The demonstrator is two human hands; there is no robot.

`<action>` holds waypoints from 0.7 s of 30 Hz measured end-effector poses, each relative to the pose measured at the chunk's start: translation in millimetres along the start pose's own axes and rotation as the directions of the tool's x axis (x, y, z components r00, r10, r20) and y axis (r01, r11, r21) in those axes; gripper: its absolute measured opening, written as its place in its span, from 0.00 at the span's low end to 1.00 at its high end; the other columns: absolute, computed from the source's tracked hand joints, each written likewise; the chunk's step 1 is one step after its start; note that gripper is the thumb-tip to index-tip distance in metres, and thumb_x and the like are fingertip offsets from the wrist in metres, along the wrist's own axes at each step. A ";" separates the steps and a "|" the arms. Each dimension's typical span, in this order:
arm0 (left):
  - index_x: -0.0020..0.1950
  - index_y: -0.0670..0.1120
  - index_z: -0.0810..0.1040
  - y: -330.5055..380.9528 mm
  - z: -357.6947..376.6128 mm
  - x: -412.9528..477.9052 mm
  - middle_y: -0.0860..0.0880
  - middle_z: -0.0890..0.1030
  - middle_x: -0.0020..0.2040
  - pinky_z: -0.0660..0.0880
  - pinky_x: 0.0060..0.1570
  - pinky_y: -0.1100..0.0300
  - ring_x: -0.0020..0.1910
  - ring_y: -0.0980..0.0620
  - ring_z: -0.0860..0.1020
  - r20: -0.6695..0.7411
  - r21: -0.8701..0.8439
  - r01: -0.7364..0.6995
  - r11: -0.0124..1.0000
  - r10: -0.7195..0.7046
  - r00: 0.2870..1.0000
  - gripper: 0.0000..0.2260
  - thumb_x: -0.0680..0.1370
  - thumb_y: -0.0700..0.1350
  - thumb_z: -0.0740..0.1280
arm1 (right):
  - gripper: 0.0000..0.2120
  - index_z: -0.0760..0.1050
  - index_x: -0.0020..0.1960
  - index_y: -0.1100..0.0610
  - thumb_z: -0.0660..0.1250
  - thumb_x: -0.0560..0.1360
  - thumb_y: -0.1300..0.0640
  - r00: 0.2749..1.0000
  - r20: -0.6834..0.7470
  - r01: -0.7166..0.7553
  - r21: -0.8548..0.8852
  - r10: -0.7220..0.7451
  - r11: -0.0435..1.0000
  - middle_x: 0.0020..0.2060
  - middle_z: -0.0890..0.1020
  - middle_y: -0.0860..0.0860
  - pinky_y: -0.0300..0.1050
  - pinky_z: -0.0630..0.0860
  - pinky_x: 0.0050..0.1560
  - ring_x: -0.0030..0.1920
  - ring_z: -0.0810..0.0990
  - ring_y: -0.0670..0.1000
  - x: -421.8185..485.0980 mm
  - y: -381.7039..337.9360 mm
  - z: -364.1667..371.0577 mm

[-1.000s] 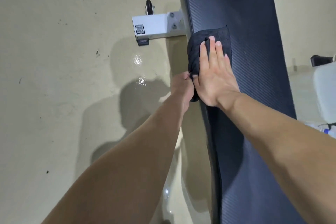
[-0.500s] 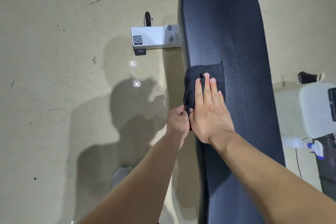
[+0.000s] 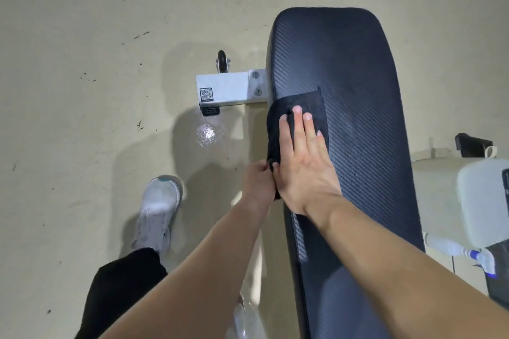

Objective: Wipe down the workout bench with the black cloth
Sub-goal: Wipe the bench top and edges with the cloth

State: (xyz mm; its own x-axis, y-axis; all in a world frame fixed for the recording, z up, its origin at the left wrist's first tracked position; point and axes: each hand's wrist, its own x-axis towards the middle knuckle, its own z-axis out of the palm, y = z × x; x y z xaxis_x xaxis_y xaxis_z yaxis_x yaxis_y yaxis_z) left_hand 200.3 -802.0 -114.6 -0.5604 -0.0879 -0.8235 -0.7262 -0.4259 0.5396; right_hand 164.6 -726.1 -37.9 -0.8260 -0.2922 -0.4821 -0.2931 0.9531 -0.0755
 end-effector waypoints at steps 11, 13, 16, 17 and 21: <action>0.48 0.43 0.81 119.5 -4.1 90.8 0.45 0.79 0.43 0.71 0.37 0.58 0.40 0.50 0.74 0.140 0.119 0.047 0.992 -0.063 0.988 0.11 0.76 0.44 0.59 | 0.36 0.27 0.77 0.59 0.50 0.82 0.51 1.000 -0.019 -0.007 -0.048 0.006 0.999 0.77 0.29 0.58 0.55 0.36 0.77 0.77 0.29 0.59 97.9 -7.3 -49.3; 0.50 0.36 0.78 135.3 -5.4 107.0 0.44 0.76 0.42 0.68 0.37 0.55 0.40 0.47 0.71 0.138 0.162 0.006 0.987 -0.029 0.990 0.14 0.74 0.45 0.60 | 0.37 0.25 0.76 0.58 0.49 0.82 0.50 1.000 -0.003 -0.025 -0.045 0.025 0.999 0.76 0.27 0.58 0.55 0.36 0.77 0.77 0.28 0.58 111.1 -9.5 -57.9; 0.45 0.38 0.79 170.0 0.0 123.0 0.43 0.77 0.39 0.68 0.36 0.55 0.37 0.47 0.73 0.124 0.195 0.003 0.981 -0.028 0.992 0.09 0.76 0.42 0.61 | 0.38 0.22 0.73 0.57 0.50 0.81 0.51 0.997 0.007 -0.082 -0.027 0.082 0.996 0.74 0.24 0.56 0.54 0.35 0.77 0.77 0.27 0.58 139.6 -15.0 -75.2; 0.42 0.41 0.78 182.1 3.7 127.8 0.43 0.76 0.37 0.68 0.34 0.57 0.36 0.47 0.72 0.098 0.214 0.014 0.977 -0.036 0.995 0.08 0.76 0.39 0.61 | 0.39 0.21 0.74 0.57 0.51 0.81 0.52 0.994 0.008 -0.107 -0.023 0.107 0.994 0.73 0.23 0.56 0.55 0.35 0.77 0.77 0.27 0.58 149.8 -17.3 -81.6; 0.36 0.43 0.75 208.2 10.4 137.5 0.43 0.73 0.36 0.67 0.37 0.57 0.36 0.47 0.70 0.091 0.205 -0.021 0.979 0.002 0.996 0.12 0.78 0.34 0.60 | 0.44 0.24 0.76 0.58 0.56 0.77 0.58 0.983 0.031 -0.182 -0.023 0.183 0.983 0.76 0.26 0.57 0.55 0.38 0.78 0.77 0.28 0.58 175.3 -22.8 -99.7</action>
State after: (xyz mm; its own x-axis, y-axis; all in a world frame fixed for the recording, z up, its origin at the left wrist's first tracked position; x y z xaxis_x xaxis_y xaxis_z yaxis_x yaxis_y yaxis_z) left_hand -32.1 -893.4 -113.6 -0.5957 -0.0069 -0.8032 -0.7806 -0.2306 0.5809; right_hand -21.6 -806.9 -33.6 -0.8504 -0.1103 -0.5145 -0.1487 0.9883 0.0339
